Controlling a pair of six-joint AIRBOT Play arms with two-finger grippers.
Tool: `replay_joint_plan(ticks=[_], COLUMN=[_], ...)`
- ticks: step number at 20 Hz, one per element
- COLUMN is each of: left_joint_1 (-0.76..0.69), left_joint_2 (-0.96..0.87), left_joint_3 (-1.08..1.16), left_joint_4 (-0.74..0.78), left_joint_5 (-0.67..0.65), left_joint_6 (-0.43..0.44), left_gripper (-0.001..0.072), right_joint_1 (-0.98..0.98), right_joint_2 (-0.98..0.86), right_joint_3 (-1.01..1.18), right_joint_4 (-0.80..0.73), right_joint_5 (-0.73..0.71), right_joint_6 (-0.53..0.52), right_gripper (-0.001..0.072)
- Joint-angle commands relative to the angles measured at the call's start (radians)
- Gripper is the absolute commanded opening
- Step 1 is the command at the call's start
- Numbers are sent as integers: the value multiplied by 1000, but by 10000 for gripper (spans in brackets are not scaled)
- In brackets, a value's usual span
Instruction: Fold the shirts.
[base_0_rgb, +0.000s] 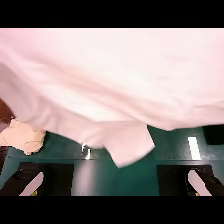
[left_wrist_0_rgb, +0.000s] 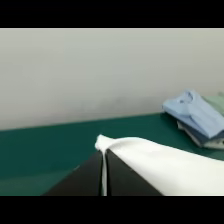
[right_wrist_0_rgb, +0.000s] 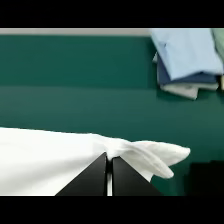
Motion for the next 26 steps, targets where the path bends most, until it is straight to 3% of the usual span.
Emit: replay_joint_plan(ticks=[1,4,9,11,13,14,21,26], left_joint_1=[0,0,0,0,0,0,0,0], left_joint_2=[-34,-55,-55,-55,-55,-54,-55,-55], left_joint_3=[-230,-508,-840,-873,-873,-872,-873,-873], left_joint_4=[-26,-22,-16,-16,-16,-16,-18,-18], left_joint_5=[-130,-188,-141,-127,-110,-105,-86,-80], left_joint_6=[1,19,51,53,53,53,53,53], left_gripper=[23,23,23,23,23,24,24,24], right_joint_1=[51,204,415,432,411,387,191,147], right_joint_2=[-97,-120,-90,-91,-91,-90,-91,-158], right_joint_3=[-155,-473,-912,-980,-1007,-1004,-1011,-987], right_joint_4=[61,61,61,61,60,58,61,70], right_joint_5=[132,106,-217,-263,-258,-246,-243,-256], right_joint_6=[37,37,37,37,36,35,17,-182], right_gripper=[16,16,17,30,381,411,411,412])
